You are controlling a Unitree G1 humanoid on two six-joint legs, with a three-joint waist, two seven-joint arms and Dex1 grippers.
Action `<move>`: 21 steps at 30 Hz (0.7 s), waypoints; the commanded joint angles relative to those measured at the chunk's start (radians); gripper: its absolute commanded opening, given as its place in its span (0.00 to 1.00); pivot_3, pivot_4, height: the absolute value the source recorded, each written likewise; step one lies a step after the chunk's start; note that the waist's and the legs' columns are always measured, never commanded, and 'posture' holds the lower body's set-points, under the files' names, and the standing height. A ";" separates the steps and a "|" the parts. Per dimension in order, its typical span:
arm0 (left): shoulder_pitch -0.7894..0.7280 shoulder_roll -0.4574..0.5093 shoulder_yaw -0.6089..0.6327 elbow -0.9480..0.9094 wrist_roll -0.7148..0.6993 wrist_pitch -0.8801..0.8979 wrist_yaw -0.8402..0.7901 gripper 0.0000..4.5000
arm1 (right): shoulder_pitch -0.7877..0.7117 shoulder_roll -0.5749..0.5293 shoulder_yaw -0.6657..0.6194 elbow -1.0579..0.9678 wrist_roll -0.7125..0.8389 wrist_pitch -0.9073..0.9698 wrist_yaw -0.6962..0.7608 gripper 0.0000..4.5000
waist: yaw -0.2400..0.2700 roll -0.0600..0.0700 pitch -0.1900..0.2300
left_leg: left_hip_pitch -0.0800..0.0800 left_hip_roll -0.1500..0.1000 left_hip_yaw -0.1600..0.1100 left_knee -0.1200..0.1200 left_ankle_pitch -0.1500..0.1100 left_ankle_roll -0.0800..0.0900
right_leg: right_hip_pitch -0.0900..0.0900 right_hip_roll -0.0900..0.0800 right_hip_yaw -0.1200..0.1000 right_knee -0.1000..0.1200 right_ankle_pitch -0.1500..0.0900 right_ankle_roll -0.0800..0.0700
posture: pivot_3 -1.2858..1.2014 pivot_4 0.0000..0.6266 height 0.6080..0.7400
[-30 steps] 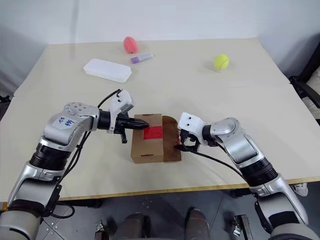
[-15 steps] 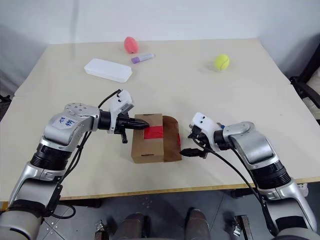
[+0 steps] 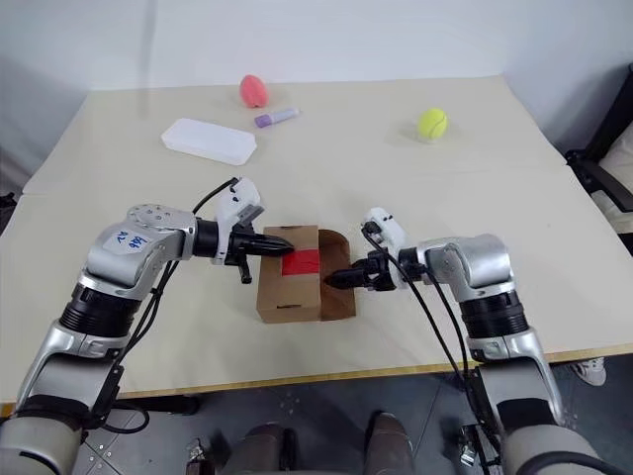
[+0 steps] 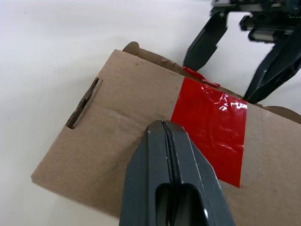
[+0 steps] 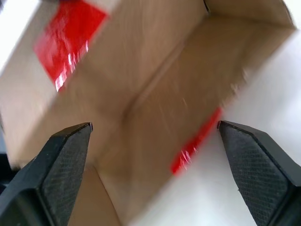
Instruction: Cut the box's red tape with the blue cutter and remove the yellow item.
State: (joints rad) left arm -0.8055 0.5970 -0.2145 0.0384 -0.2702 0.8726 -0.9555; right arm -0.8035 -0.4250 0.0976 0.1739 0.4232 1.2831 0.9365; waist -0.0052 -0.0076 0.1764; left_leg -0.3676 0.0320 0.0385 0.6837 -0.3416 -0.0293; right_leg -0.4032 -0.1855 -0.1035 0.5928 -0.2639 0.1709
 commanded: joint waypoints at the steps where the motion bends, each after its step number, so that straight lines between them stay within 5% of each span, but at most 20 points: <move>1: 0.031 -0.004 -0.028 -0.030 -0.001 0.024 0.002 0.00 | 0.002 0.044 0.000 0.070 0.033 0.053 -0.028 0.99 | 0.000 0.000 0.000 | 0.000 0.000 0.000 0.000 0.000 0.000 | 0.000 0.000 0.000 0.000 0.000 0.000 | 0.52 0.24 1.00; 17: 0.076 -0.008 -0.007 -0.100 -0.015 0.057 0.031 0.00 | -0.013 0.172 -0.054 0.132 0.067 0.117 -0.162 0.99 | -0.028 0.000 -0.005 | 0.003 0.001 0.000 -0.002 0.000 0.000 | 0.000 0.000 0.000 0.002 0.000 0.000 | 0.52 0.24 1.00; 21: 0.071 -0.011 -0.008 -0.088 -0.012 0.050 0.033 0.00 | -0.017 0.186 -0.056 0.140 0.067 0.112 -0.185 0.79 | -0.029 0.000 -0.005 | 0.009 0.001 0.000 -0.003 0.000 -0.001 | 0.006 0.000 0.001 0.002 0.000 -0.001 | 0.52 0.24 1.00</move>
State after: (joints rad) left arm -0.7491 0.5958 -0.1860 -0.0402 -0.2779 0.9155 -0.9191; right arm -0.8430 -0.2762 -0.0068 0.2851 0.4790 1.3621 0.7621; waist -0.0337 -0.0077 0.1714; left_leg -0.3583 0.0330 0.0388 0.6804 -0.3420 -0.0301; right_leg -0.3965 -0.1852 -0.1027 0.5943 -0.2643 0.1700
